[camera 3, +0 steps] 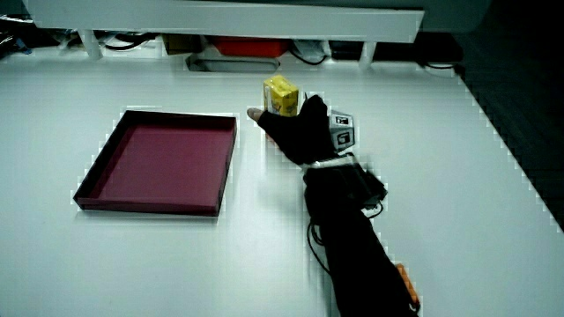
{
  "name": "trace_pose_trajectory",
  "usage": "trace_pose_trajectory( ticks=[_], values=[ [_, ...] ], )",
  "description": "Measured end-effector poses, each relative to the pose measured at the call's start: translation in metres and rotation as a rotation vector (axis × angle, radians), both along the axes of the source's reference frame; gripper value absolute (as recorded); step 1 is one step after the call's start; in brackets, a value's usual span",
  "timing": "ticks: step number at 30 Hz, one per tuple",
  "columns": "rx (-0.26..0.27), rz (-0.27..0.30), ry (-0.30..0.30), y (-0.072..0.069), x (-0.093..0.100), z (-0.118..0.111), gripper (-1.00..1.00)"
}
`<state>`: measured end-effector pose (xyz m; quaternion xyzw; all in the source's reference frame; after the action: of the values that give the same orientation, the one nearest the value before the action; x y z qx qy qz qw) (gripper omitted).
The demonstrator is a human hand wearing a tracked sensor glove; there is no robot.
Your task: Pick ice redtea
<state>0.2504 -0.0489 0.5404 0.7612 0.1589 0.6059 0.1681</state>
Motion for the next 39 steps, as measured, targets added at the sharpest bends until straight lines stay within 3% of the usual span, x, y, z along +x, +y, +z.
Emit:
trace_pose_trajectory(
  ticks=[2,3,5,7,11,17,18,23,24,28,39],
  values=[
    [0.011,-0.003,0.005,-0.001,-0.001,-0.003,0.0],
    [-0.021,0.001,-0.004,-0.001,0.001,0.005,0.0],
    [0.006,-0.01,0.007,-0.001,-0.001,-0.001,0.0],
    [0.004,-0.008,-0.023,-0.001,0.0,0.002,0.0],
    [0.003,0.003,-0.053,-0.002,0.001,0.007,0.13],
    [0.04,0.057,-0.075,0.0,-0.001,0.005,0.32],
    [0.026,0.097,-0.09,0.002,-0.001,0.007,0.35],
    [0.031,0.179,-0.147,0.004,0.003,0.013,0.52],
    [0.052,0.157,-0.219,0.004,0.005,0.018,0.55],
    [0.07,0.196,-0.205,0.005,0.008,0.019,0.68],
    [0.125,0.215,-0.176,0.008,0.008,0.014,1.0]
  ],
)
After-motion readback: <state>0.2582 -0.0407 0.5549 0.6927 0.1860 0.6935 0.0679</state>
